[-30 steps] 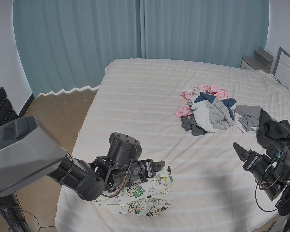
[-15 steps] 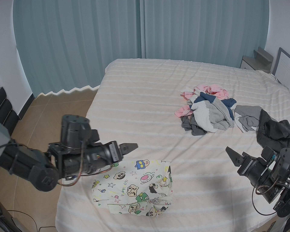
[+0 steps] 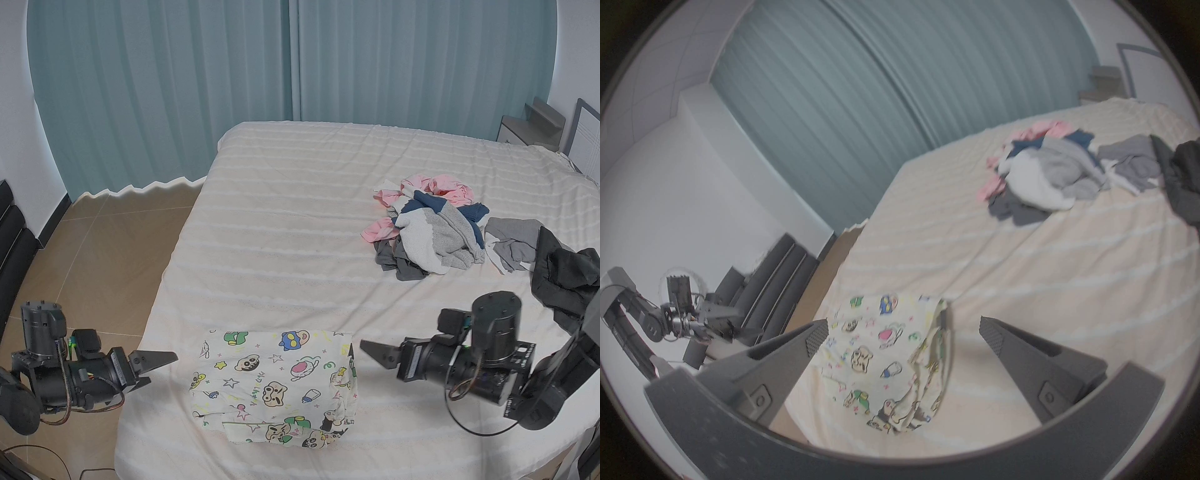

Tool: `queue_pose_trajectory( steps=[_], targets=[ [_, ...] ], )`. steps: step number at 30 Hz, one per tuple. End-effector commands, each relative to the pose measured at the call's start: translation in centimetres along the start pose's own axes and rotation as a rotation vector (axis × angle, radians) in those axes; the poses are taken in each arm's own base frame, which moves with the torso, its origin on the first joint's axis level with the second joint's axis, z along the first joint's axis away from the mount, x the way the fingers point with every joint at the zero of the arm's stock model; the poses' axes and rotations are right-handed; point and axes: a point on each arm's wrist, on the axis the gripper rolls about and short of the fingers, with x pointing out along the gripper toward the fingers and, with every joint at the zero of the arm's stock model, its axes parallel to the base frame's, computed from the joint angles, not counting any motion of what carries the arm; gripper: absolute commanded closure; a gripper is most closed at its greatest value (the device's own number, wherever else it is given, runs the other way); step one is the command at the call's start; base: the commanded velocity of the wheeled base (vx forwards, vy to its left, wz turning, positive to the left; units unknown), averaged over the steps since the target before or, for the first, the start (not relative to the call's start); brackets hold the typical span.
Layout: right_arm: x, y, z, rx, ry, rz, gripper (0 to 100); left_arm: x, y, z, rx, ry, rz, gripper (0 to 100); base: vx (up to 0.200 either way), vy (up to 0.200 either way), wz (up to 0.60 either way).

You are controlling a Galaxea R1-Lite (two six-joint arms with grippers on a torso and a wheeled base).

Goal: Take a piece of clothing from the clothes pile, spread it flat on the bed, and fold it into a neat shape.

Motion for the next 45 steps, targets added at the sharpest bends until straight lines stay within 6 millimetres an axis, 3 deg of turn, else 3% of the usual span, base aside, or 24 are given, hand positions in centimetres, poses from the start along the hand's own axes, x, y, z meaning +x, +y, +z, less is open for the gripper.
queue_pose_trajectory(
  steps=[1,6,19,27,37,45],
  targets=[
    [4.7,0.5,-4.4,-0.028,0.206,0.008,0,-2.0,1.8,-1.6,-0.064,-0.006,0.013,0,0.0,0.0,0.0],
    [5.0,1.5,-6.9,0.127,0.305,0.023,0,-2.1,2.0,-2.2,-0.072,0.023,-0.008,0,0.0,0.0,0.0],
    [5.2,2.7,-7.8,0.169,0.332,0.052,0,-2.1,2.5,-2.9,-0.095,0.058,0.007,0,0.0,0.0,0.0],
    [7.0,2.4,-8.7,0.156,0.341,0.033,0,-2.1,2.6,-3.0,-0.096,0.061,0.007,0,0.0,0.0,0.0],
    [9.2,2.2,-8.1,0.135,0.29,0.04,0,-2.1,2.6,-3.0,-0.096,0.061,0.007,0,0.0,0.0,0.0],
    [9.6,1.5,-8.1,0.13,0.288,0.023,0,-2.1,2.6,-3.1,-0.098,0.063,0.008,0,0.0,0.0,0.0]
  ],
)
